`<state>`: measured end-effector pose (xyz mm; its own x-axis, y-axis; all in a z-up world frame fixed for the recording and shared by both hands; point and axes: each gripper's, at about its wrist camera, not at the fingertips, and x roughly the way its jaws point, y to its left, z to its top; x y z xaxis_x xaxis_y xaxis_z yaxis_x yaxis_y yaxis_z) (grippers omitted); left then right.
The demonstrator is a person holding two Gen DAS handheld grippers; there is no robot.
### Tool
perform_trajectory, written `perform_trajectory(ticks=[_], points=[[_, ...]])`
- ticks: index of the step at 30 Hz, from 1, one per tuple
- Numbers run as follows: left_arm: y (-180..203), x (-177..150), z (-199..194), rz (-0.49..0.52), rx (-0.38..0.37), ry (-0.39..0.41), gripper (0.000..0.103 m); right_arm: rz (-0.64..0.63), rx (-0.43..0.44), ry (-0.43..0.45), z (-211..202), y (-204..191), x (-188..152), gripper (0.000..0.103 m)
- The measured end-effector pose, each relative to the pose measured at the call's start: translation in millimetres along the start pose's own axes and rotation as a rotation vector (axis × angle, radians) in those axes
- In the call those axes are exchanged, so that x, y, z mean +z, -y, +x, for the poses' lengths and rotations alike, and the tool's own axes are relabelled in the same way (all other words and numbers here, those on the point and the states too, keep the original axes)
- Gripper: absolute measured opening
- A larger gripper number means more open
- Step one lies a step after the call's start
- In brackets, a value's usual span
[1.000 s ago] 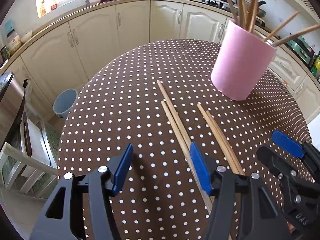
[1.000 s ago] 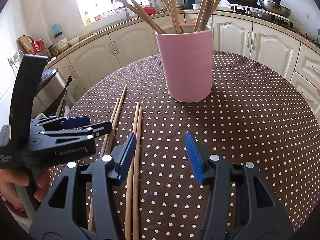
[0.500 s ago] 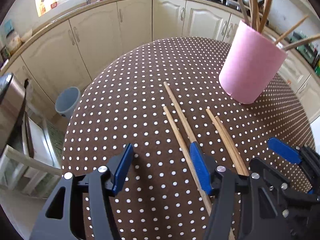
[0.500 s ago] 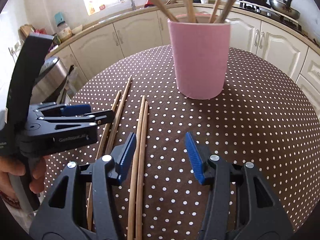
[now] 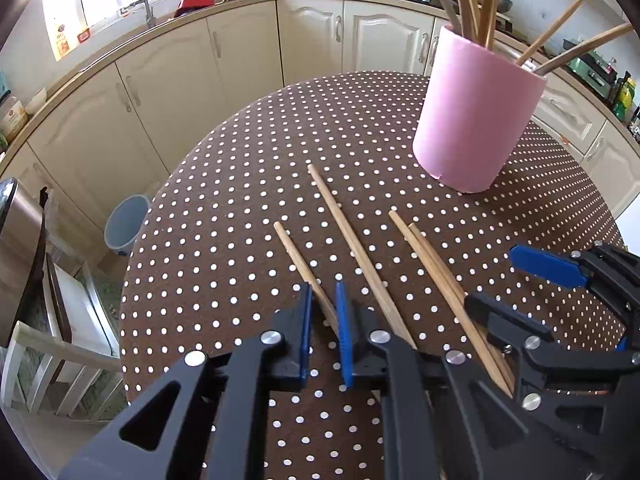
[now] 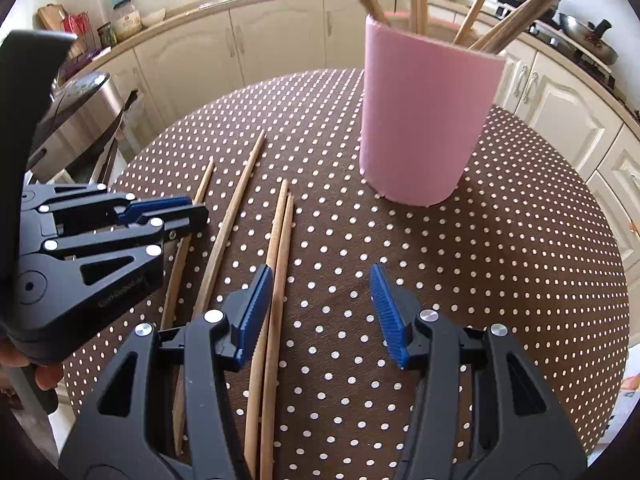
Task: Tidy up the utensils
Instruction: 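Close the left gripper on a chopstick while the right gripper grasps another, then lift both held chopsticks up over the pink cup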
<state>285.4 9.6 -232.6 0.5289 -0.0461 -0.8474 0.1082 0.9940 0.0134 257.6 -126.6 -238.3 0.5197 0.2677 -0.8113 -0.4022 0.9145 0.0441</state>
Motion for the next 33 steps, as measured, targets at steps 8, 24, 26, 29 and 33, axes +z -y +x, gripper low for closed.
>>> perform_trajectory(ticks=[8,24,26,29,33], points=[[-4.0,-6.8,-0.8,0.004,-0.047,0.005,0.008,-0.054,-0.018,-0.059,14.9,-17.4,15.5,0.032],[-9.3,-15.5,-23.4,-0.027,-0.113,0.045,0.006,-0.048,0.033,-0.043,15.4,-31.7,27.0,0.006],[-10.3,-15.9,-34.1,-0.024,-0.12,0.068,0.006,-0.03,0.052,-0.016,5.1,-28.0,23.9,0.006],[-8.2,-13.3,-52.0,-0.021,-0.13,0.106,0.006,-0.009,0.074,0.042,-18.5,-22.2,19.7,0.006],[-1.8,-10.5,-84.5,-0.012,-0.144,0.181,0.006,0.021,0.096,0.135,-52.0,-15.1,17.9,0.006]])
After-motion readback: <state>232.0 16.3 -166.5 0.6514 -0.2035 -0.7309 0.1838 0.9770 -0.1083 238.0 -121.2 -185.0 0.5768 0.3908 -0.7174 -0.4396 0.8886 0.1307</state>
